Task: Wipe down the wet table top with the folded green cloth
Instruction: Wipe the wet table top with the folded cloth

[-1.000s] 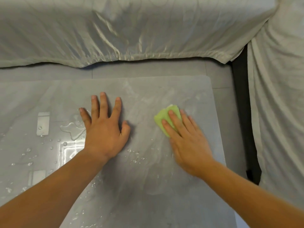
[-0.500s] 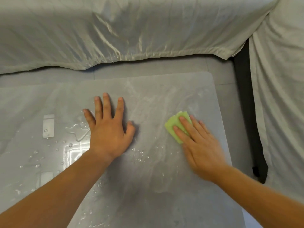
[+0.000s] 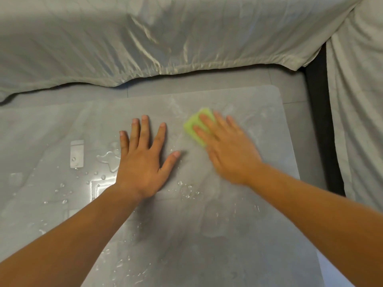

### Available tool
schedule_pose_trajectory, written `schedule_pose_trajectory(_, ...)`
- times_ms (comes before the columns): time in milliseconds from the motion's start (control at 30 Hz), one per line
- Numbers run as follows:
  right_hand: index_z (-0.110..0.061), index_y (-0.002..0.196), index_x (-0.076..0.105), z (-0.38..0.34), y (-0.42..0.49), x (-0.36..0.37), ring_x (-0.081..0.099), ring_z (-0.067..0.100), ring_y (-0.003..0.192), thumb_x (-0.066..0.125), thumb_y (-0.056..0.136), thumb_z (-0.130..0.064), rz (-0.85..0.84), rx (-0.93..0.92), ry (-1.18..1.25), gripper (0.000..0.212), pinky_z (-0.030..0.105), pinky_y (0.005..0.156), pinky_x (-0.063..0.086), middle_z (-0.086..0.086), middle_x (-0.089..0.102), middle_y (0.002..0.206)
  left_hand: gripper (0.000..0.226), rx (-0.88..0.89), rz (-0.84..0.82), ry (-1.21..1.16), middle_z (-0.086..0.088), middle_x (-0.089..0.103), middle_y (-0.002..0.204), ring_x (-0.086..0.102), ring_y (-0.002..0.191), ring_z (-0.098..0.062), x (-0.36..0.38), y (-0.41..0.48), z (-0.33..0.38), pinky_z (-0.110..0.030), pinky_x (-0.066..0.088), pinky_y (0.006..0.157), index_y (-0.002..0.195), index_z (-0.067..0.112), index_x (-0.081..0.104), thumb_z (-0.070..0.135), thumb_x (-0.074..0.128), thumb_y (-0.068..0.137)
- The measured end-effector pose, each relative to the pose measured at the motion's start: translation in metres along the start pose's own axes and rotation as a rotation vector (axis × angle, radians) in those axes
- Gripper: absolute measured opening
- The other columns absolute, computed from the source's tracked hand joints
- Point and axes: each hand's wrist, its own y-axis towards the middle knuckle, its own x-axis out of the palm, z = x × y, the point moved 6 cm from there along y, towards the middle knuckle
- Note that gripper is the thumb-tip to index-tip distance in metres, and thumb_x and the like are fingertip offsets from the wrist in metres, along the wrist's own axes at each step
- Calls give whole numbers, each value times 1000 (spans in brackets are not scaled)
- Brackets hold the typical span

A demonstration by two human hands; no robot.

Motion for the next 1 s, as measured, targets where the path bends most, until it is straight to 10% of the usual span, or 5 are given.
schedule_pose_trajectory(133, -23, 157, 21, 15, 48, -8, 9, 37, 152, 38, 98, -24, 61, 307, 92, 61, 50, 123, 10, 6, 13, 166, 84, -16, 45, 75, -12, -16, 166, -21, 151, -30, 7, 0, 2, -58, -8, 120, 159, 31, -1, 79, 12, 91)
schedule_pose_trajectory(367, -24, 157, 22, -26, -42, 4, 10, 33, 153, 37, 96, -25, -54, -158, 47, 63, 51, 122, 17, 6, 14, 166, 86, -7, 47, 99, -13, -18, 166, -22, 151, -31, 7, 0, 1, -59, -8, 120, 159, 30, -4, 80, 12, 90)
schedule_pose_trajectory(567, -21, 157, 20, 29, 3, -6, 8, 37, 152, 33, 96, -25, 46, 333, 102, 63, 53, 122, 15, 8, 10, 167, 87, -21, 22, 115, -12, -20, 165, -24, 150, -30, 7, -1, 3, -57, -11, 120, 158, 32, -7, 81, 7, 89)
schedule_pose_trajectory(833, -23, 157, 23, -48, -96, 12, 9, 34, 153, 43, 92, -25, -79, -196, 40, 68, 52, 121, 19, 6, 13, 166, 81, 48, 46, 47, -13, -18, 165, -25, 150, -29, 0, -47, 16, -54, -14, 120, 159, 28, -7, 75, 8, 94)
schedule_pose_trajectory(1000, -19, 154, 31, 7, -32, -3, 18, 40, 150, 32, 90, -26, 63, 272, 122, 65, 55, 118, 24, 11, 21, 164, 73, 34, 38, 19, -15, -4, 167, -13, 153, -32, 41, -110, 34, -58, 0, 122, 160, 23, 13, 63, 21, 100)
